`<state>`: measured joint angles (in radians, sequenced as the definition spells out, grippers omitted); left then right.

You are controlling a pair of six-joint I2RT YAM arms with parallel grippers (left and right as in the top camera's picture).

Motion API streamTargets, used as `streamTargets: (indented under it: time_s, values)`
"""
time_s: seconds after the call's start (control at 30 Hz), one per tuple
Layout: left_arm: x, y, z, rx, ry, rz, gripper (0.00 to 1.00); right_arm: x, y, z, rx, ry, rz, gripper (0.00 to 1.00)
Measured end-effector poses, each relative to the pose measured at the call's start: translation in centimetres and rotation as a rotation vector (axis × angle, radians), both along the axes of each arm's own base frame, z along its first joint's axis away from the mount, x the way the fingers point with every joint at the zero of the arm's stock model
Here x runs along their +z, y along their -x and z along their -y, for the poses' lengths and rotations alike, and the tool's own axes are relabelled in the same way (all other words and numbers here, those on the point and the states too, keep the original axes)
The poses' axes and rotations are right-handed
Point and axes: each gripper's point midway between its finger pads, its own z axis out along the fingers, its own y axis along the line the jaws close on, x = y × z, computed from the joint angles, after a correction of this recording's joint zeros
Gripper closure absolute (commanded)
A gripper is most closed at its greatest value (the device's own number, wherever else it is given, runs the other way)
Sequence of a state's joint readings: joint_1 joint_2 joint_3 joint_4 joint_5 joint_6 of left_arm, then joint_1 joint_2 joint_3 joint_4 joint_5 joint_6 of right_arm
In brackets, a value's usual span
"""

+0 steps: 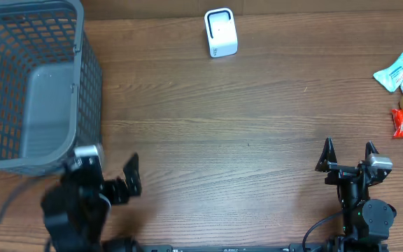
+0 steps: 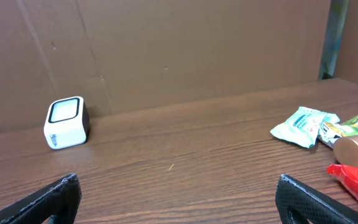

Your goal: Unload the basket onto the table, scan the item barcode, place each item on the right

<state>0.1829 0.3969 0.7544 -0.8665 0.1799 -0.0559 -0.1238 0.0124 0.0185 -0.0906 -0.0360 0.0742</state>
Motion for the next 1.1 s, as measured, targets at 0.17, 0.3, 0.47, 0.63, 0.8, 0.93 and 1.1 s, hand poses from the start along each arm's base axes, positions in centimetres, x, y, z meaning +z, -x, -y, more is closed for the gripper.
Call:
streamTargets:
  time_s: [0.17, 0.3, 0.47, 0.63, 0.8, 0.93, 1.1]
  values:
    - [-1.1, 0.6, 0.5, -0.026, -0.023, 0.147, 0.00, 0.0, 0.0, 0.0, 0.000, 0.000, 0.002, 0.00]
    - [-2.7, -1.0, 0.6, -0.042, -0.033, 0.228, 0.00, 0.0, 0.0, 0.0, 0.000, 0.000, 0.001, 0.00]
    - [-3.4, -2.2, 1.0, -0.070, -0.047, 0.342, 0.00, 0.0, 0.0, 0.0, 0.000, 0.000, 0.001, 0.00]
    - [-2.2, -3.1, 1.5, -0.100, -0.067, 0.491, 0.00, 0.0, 0.0, 0.0, 0.000, 0.000, 0.001, 0.00]
    - [-1.0, -3.7, 1.4, -0.096, -0.061, 0.614, 0.01, 0.0, 0.0, 0.0, 0.000, 0.000, 0.002, 0.00]
    - [-0.9, -3.9, 1.4, -0.094, -0.042, 0.685, 0.00, 0.0, 0.0, 0.0, 0.000, 0.000, 0.002, 0.00]
    - [-2.6, -4.3, 1.9, -0.105, 0.005, 0.650, 0.00, 0.0, 0.0, 0.0, 0.000, 0.000, 0.001, 0.00]
